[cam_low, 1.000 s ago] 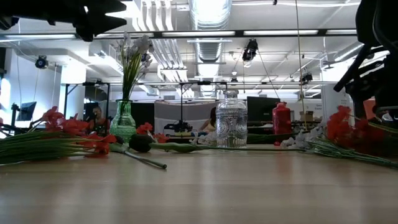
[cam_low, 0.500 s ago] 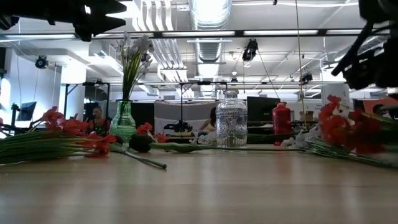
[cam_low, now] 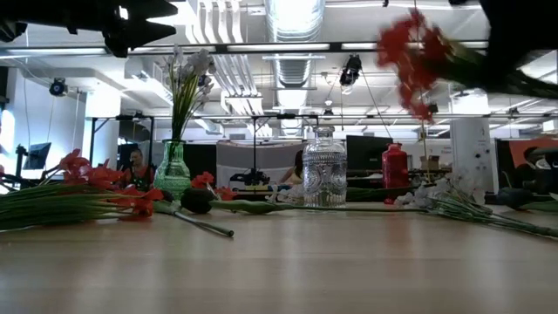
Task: Sort flowers into vase by color
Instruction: Put the right red flower into the transparent vase
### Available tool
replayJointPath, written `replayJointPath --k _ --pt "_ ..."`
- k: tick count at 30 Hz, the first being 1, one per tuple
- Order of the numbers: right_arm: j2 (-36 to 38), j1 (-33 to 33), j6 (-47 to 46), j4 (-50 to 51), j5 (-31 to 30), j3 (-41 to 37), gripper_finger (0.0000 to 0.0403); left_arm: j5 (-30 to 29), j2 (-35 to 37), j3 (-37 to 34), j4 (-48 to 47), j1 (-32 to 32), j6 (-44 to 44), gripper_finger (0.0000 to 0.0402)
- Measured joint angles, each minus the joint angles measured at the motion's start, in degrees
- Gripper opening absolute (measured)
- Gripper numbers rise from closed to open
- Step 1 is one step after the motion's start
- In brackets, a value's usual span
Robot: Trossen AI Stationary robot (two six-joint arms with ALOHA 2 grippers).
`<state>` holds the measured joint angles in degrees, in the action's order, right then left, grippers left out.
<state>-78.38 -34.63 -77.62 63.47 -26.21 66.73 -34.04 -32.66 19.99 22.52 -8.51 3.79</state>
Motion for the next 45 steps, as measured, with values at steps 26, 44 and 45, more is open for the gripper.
replayJointPath --k 26,44,45 --pt "-0.1 12.7 63.3 -43.9 -18.8 7.9 0.0022 0.0 0.2 0.0 8.5 0.0 6.4 0.0256" --pt "12.4 30.5 81.7 -89.8 10.2 -18.4 0.0022 0.0 0.9 0.0 8.3 0.0 7.1 0.0256" --pt "13.6 31.4 81.7 -90.5 9.8 -20.0 0.0022 0.0 0.9 0.0 8.3 0.0 7.1 0.0256"
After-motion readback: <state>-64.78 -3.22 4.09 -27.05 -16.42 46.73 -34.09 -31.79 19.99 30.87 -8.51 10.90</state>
